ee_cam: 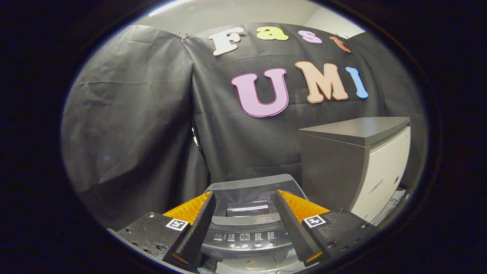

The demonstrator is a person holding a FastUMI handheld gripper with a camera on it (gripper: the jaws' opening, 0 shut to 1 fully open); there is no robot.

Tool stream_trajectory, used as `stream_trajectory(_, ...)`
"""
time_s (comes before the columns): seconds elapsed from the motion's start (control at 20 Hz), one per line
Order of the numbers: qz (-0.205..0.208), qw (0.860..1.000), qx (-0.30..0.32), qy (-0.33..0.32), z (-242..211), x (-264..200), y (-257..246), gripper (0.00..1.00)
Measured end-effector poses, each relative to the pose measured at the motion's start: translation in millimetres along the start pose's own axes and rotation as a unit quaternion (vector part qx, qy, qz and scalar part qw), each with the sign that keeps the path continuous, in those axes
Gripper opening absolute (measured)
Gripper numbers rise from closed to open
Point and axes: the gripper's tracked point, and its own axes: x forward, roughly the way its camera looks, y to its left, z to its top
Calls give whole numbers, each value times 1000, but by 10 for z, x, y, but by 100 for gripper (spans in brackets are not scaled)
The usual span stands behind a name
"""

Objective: Put the clothes into the washing machine and then close the washing machine lid.

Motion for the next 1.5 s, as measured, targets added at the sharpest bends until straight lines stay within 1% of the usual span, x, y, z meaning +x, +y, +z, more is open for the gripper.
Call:
stream_trajectory(0.15,-9,1000,-10,0,104,-241,-86,94)
stream_trajectory(0.45,-25,997,-60,-39,452,-770,-279,94)
stream_trajectory(0.6,-23,997,-51,-61,680,-1016,-291,94)
stream_trajectory(0.8,-25,993,-60,-95,1009,-1403,-293,94)
stream_trajectory(1.0,-32,992,-61,-109,1192,-1739,-395,94)
stream_trajectory(1.25,-32,992,-57,-112,1263,-2015,-492,94)
stream_trajectory(1.5,-39,992,-77,-97,1146,-2256,-663,94)
